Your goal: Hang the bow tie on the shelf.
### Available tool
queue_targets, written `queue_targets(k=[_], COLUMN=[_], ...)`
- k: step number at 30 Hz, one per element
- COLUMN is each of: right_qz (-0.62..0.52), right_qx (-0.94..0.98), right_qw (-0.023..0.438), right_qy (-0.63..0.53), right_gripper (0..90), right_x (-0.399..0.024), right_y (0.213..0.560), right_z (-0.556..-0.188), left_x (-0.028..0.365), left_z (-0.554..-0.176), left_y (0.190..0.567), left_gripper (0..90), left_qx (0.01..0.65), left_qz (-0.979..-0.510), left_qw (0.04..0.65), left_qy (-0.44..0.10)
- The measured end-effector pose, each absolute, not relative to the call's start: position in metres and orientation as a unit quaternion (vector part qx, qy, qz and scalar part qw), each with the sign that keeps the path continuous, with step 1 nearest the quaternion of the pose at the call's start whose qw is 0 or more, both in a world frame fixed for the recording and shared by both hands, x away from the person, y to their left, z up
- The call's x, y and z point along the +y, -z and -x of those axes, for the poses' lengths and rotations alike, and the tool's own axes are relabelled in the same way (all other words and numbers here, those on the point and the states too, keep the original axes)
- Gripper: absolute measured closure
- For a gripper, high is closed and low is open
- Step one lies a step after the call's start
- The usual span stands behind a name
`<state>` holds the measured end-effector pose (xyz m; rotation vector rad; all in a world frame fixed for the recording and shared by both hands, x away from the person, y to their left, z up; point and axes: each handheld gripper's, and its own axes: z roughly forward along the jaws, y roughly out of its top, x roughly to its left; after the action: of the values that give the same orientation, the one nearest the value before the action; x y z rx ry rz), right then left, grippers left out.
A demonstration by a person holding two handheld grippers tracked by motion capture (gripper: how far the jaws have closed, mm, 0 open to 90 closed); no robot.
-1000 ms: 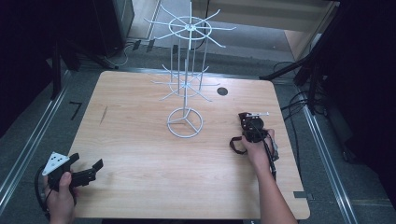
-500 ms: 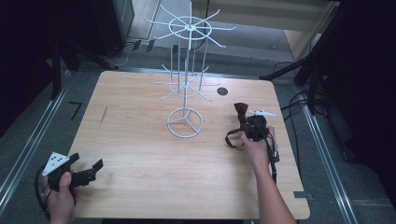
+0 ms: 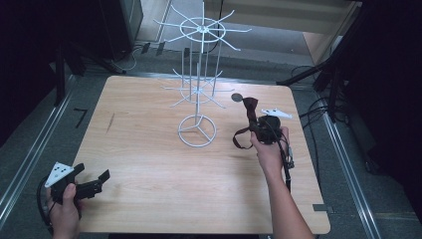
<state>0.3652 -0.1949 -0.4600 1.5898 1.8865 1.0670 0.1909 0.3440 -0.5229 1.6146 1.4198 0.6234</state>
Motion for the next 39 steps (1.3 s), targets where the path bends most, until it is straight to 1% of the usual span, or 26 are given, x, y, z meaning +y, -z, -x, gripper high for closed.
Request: queue_targets(k=[9,23,39], right_qz=[-0.559,-0.542,-0.522], right_qx=[0.680,0.676,0.678], right_qw=[0.229,0.236,0.238], right_qy=[-0.415,-0.440,-0.459], right_gripper=[84.4,84.3,84.1], right_x=[-0.182,-0.165,-0.149], right_y=[0.437,0.413,0.399], right_z=[-0.366,-0.371,-0.365], left_x=[0.344,0.344,0.344], left_z=[-0.191,-0.191,-0.191], left_y=[0.523,0.523,0.523], left_gripper=[1.5,1.5,1.5], left_qx=[0.570,0.570,0.570], left_qz=[-0.649,-0.649,-0.649], left_qw=[0.436,0.437,0.437], left_qy=[-0.251,-0.250,-0.250])
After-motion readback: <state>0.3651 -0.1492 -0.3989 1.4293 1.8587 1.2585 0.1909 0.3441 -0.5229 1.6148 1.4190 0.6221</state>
